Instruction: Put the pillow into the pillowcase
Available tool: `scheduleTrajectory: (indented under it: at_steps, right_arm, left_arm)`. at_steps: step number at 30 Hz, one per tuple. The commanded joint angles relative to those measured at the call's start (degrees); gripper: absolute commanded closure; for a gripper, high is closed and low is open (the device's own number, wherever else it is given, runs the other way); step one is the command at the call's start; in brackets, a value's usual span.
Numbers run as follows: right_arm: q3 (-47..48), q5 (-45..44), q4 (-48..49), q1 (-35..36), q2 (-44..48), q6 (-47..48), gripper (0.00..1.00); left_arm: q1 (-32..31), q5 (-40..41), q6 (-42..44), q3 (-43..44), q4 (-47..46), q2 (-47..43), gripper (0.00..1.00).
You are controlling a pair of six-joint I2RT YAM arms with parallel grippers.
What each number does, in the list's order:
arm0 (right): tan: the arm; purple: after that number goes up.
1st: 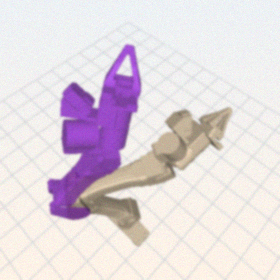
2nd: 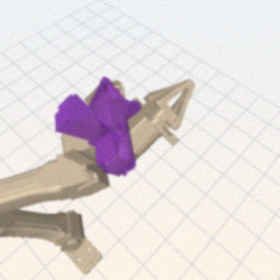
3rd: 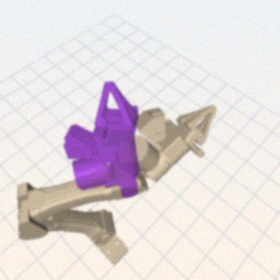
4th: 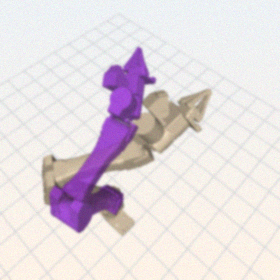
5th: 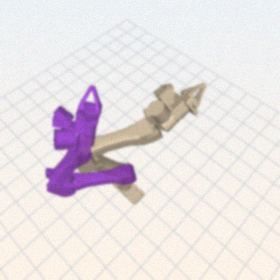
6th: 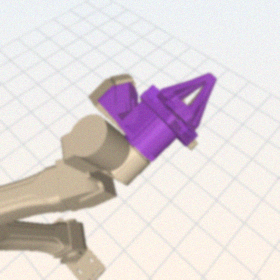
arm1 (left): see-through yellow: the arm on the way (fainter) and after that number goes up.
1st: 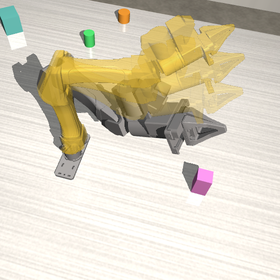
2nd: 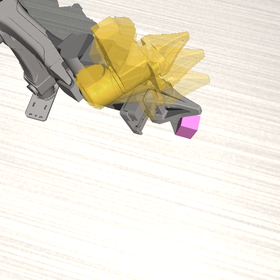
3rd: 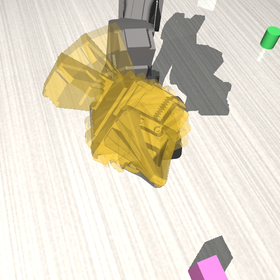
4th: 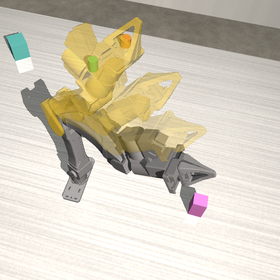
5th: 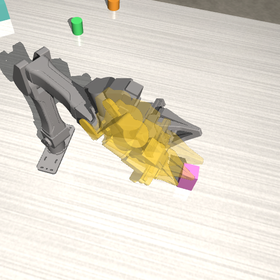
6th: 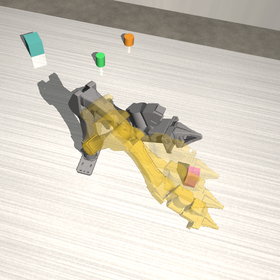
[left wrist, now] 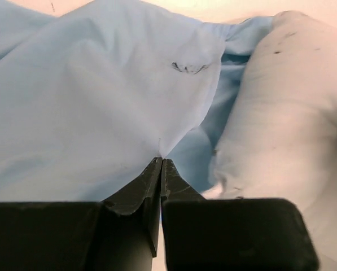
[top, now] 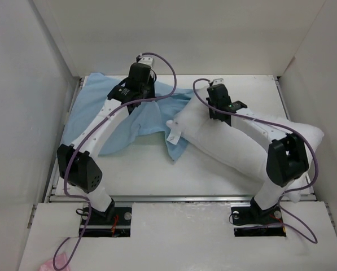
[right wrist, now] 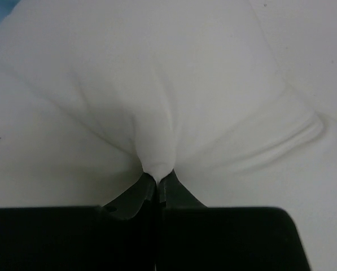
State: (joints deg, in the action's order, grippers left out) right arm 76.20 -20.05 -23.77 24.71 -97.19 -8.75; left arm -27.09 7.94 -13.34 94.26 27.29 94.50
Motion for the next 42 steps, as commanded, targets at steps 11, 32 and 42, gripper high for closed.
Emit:
scheduleTrajectory:
  at_steps: [11, 32, 42]
  right_arm:
    - [8.5, -4.9, 0.5, 3.9, 6.8, -11.5, 1.0]
    - [34.7, -17.8, 3.8, 13.1, -10.9, -20.0, 1.0]
    - [35.6, -16.4, 1.3, 11.3, -14.6, -24.4, 1.0]
  left_arm:
    - [0.1, -7.1, -1.5, -8.9, -4.0, -5.8, 1.0]
    - [-1.8, -13.7, -5.0, -14.5, -4.0, -16.9, 1.0]
    - [-1.8, -11.3, -8.5, -19.5, -1.2, -22.7, 1.0]
